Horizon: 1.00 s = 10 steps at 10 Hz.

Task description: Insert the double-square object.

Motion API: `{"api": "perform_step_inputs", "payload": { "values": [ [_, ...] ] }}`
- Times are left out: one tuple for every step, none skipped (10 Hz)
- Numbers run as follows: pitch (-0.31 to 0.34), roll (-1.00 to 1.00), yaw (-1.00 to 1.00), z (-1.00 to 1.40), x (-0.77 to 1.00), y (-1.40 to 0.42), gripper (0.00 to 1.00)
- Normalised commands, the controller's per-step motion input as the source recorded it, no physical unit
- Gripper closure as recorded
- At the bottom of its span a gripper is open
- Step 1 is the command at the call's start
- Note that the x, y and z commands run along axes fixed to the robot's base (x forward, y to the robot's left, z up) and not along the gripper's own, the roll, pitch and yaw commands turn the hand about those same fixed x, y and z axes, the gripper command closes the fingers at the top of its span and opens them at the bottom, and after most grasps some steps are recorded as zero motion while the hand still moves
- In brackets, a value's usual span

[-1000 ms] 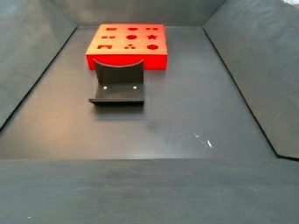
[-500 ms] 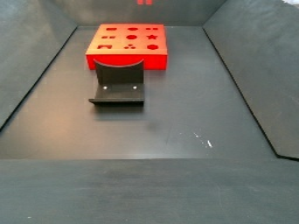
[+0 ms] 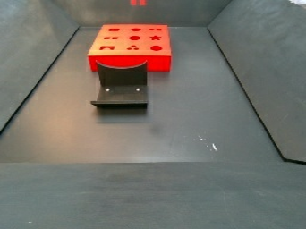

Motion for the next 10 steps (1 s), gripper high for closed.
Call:
{"api": "perform_step_inputs", "payload": {
  "values": [
    [-0.006, 0.10, 0.00, -0.25, 1.00, -0.09, 1.00],
    [-0.019, 0.09, 0.00, -0.19, 1.00, -0.07, 1.00],
    [0.000, 0.10, 0.00, -0.11, 1.00, -0.13, 1.00],
    [0.000, 0.12, 0.00, -0.04, 1.00, -0.16, 1.00],
    [0.000, 0.11, 0.00, -0.02, 1.00, -0.13, 1.00],
    [0.000, 0.08, 0.00, -0.03, 1.00, -0.06, 1.00],
    [0.000, 0.09, 0.00, -0.10, 1.00, 0.00, 1.00],
    [0.011, 0.19, -0.02, -0.31, 1.00, 0.13, 1.00],
    [0.074, 0.16, -0.09, -0.46, 1.00, 0.21, 1.00],
    [0.154, 0.08, -0.16, -0.63, 0.94, 0.30, 1.00]
  ]
}}
